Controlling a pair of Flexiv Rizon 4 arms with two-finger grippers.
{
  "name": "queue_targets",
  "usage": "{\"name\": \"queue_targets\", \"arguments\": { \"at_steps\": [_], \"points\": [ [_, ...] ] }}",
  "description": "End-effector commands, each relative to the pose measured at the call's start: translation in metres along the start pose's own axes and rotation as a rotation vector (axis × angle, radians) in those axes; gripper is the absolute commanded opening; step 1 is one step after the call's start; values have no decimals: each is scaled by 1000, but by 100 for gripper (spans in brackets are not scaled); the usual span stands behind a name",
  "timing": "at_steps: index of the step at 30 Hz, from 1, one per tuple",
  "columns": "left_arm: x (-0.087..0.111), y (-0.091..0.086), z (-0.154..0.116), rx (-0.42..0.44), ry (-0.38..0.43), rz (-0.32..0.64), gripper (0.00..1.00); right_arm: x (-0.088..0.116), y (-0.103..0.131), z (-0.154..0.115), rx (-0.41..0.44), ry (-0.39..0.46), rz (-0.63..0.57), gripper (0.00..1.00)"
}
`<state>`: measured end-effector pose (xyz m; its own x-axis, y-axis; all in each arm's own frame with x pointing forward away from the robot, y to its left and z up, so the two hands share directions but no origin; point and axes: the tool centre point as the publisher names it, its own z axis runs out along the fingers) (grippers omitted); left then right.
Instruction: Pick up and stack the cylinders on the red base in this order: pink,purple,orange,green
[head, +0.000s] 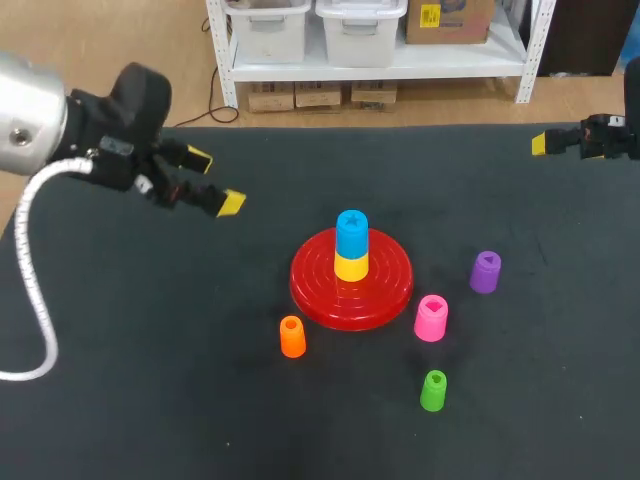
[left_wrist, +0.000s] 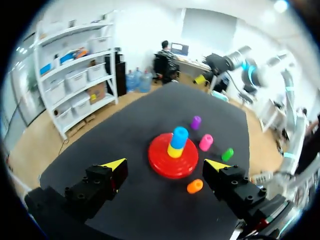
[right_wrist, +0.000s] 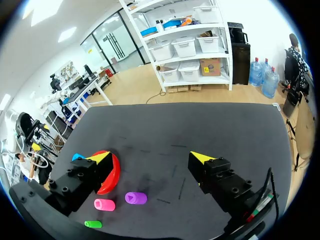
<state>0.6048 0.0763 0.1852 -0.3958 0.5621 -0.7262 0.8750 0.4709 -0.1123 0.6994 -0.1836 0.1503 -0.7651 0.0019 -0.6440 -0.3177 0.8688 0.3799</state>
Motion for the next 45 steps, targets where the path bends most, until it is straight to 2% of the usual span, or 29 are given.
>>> {"name": "queue_targets", "arguments": {
  "at_steps": [1, 7, 11, 15, 22, 25, 33, 40, 45],
  "points": [
    [15, 5, -23, 528, 276, 472, 100, 0, -1, 0, -3, 0, -1, 100],
    [43, 19, -47, 472, 339, 458, 100, 0, -1, 0, -3, 0, -1, 100],
    [54, 26, -56, 457, 350, 448, 100, 0, -1, 0, -3, 0, -1, 100],
    [54, 32, -60, 404, 347, 441, 100, 0, -1, 0, -3, 0, -1, 100],
    [47, 35, -61, 380, 346, 436, 100, 0, -1, 0, -3, 0, -1, 100],
    [45, 38, -62, 356, 321, 410, 100, 0, -1, 0, -3, 0, -1, 100],
    [44, 52, -72, 226, 143, 288, 100, 0, -1, 0, -3, 0, -1, 100],
    [53, 52, -74, 213, 155, 297, 100, 0, -1, 0, -3, 0, -1, 100],
    [53, 52, -75, 196, 132, 295, 100, 0, -1, 0, -3, 0, -1, 100]
  ]
}}
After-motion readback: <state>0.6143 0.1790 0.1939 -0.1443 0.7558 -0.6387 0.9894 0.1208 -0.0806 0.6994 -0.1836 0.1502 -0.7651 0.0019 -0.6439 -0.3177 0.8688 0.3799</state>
